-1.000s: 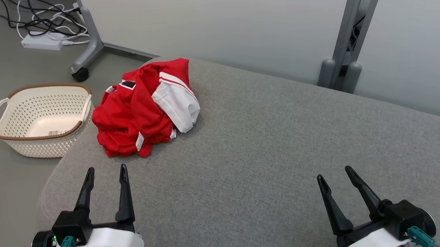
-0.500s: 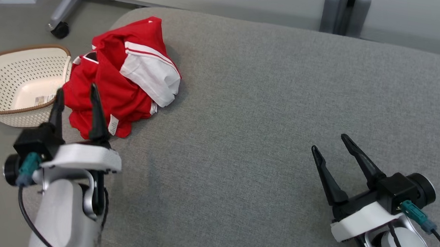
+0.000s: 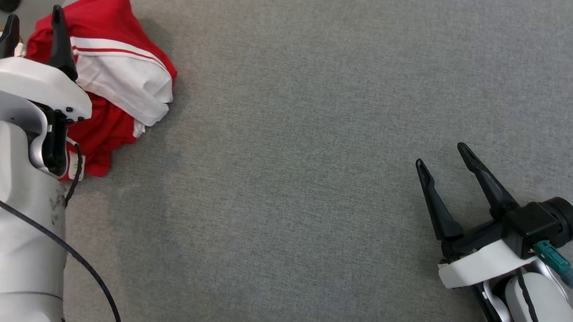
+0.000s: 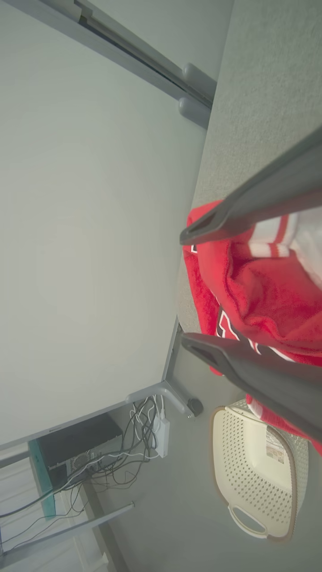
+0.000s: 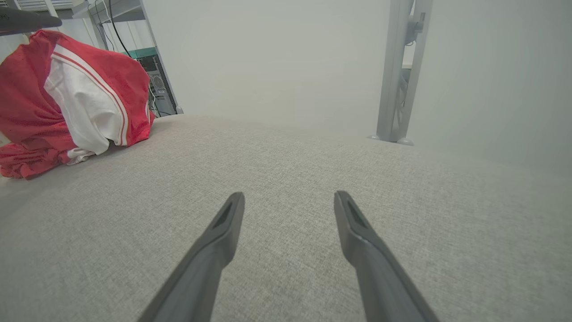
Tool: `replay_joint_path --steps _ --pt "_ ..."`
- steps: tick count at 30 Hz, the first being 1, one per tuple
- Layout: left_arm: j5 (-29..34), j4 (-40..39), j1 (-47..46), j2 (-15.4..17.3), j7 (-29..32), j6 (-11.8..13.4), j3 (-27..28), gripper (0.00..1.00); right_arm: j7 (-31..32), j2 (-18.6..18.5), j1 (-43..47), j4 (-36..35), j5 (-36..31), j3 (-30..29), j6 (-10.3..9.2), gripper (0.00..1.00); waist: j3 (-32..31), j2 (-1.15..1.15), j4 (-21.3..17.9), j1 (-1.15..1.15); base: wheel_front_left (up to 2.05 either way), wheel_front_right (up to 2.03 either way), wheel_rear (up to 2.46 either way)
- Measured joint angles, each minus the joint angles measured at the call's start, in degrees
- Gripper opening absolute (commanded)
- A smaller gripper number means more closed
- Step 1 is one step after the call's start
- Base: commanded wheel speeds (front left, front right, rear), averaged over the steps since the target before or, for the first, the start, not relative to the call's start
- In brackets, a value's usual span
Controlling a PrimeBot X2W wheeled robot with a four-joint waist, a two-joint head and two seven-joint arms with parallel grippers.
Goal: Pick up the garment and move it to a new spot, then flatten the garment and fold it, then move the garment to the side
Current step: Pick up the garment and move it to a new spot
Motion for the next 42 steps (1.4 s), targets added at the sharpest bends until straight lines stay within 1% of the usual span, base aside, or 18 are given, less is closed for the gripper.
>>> replay_joint_path --steps 3,9,13,20,22,24,25,27,30,33,38,42 --pt "0.51 4.34 -2.83 1.41 3.64 0.14 -1.10 1.00 0.00 0.05 -0.41 -0.19 0.00 0.00 0.00 1.00 1.34 0.00 -1.35 0.00 0.00 0.00 0.00" --pt "1.65 11.91 -5.61 3.00 11.23 1.55 -2.67 1.00 0.00 0.26 -1.27 -0.69 0.00 -0.24 0.00 1.00 3.65 0.00 -3.30 0.00 0.00 0.00 0.00" --pt "1.48 15.62 -6.71 3.59 14.11 3.15 -2.40 1.00 -0.01 0.35 -2.50 -0.94 0.00 -0.19 0.00 1.00 5.03 0.00 -4.01 0.00 0.00 0.00 0.00" --pt "2.33 21.14 -6.98 4.55 19.09 3.61 -4.35 1.00 -0.15 0.52 -3.46 -0.90 0.19 -0.07 0.00 1.00 5.68 0.00 -4.81 0.00 0.00 0.00 0.00" --pt "2.34 21.68 -6.98 5.01 19.12 3.83 -4.53 1.00 -0.15 0.53 -3.66 -0.74 0.67 0.02 0.00 1.00 5.57 0.00 -4.99 0.00 0.00 0.00 0.00" --pt "2.52 21.92 -6.97 5.63 17.70 4.38 -4.63 0.99 -0.15 0.52 -3.74 -0.60 1.33 0.19 0.00 1.00 5.27 0.00 -5.30 0.00 0.00 0.00 0.00" --pt "2.53 21.94 -6.90 5.88 16.73 4.43 -4.59 0.00 -0.15 0.51 -3.74 -0.63 1.83 0.23 0.00 1.00 5.05 0.00 -5.50 0.00 0.00 0.00 0.00" --pt "1.96 21.63 -6.54 6.24 13.94 3.86 -4.22 0.00 -0.14 0.49 -3.75 -0.53 2.33 0.46 0.00 1.00 4.46 0.00 -5.86 0.00 0.00 0.00 0.00" --pt "1.00 20.16 -5.98 7.02 7.82 3.30 -3.14 0.00 -0.14 0.49 -3.66 -0.51 2.90 0.70 0.00 1.00 3.21 0.00 -6.39 0.00 0.00 0.00 0.00" --pt "-0.46 19.38 -5.40 7.20 3.33 2.15 -2.15 0.00 -0.14 0.47 -3.29 -0.47 3.82 0.59 0.00 1.00 1.50 0.00 -6.85 0.00 0.00 0.00 0.00" --pt "0.24 17.78 -4.61 7.97 -2.44 1.49 -3.31 0.00 -0.14 0.46 -1.80 -0.15 5.36 0.67 0.00 1.00 -2.24 0.00 -7.51 0.00 0.00 0.00 0.00" --pt "0.98 16.45 -4.60 8.12 -4.71 1.12 -4.27 0.00 -0.14 0.44 -0.57 -0.08 6.37 0.90 0.00 1.00 -5.68 0.00 -8.25 0.00 0.00 0.00 0.00"
